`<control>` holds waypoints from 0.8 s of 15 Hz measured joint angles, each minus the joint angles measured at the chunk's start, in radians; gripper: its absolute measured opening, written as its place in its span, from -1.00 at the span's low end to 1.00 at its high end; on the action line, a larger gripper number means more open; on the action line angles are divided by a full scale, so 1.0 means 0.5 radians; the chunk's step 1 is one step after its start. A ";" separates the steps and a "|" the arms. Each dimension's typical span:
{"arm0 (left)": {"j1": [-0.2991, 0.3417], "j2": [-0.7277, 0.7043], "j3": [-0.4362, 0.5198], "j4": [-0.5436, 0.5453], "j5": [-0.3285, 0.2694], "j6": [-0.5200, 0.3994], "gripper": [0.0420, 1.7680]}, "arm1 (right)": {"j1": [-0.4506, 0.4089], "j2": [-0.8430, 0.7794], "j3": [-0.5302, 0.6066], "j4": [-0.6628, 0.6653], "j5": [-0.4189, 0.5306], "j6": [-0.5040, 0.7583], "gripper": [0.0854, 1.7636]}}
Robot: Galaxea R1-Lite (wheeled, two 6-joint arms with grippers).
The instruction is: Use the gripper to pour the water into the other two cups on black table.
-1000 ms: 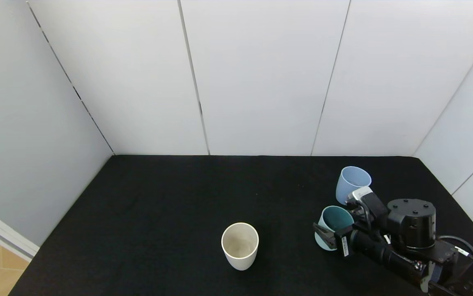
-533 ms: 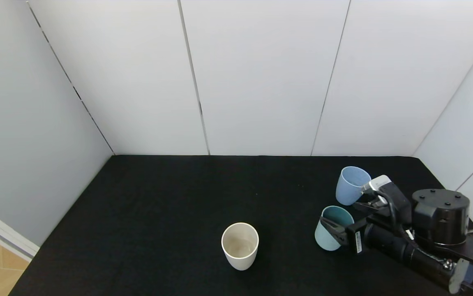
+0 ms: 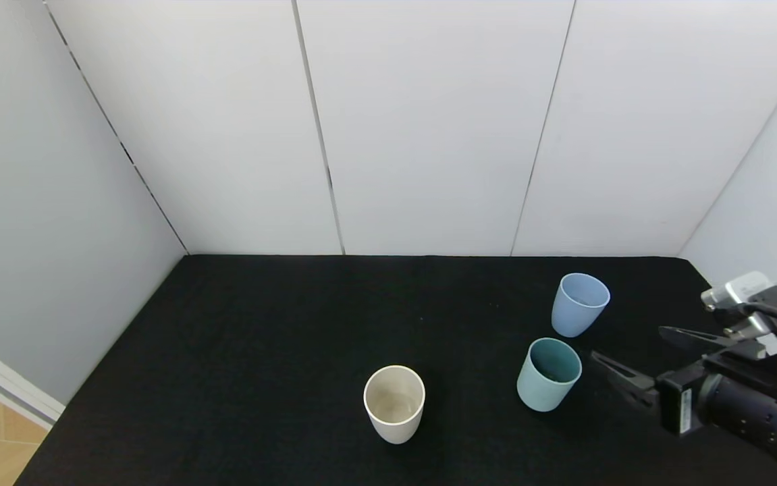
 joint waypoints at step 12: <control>0.000 0.000 0.000 0.000 0.000 -0.001 0.94 | -0.024 -1.324 0.303 0.918 -0.260 0.065 0.92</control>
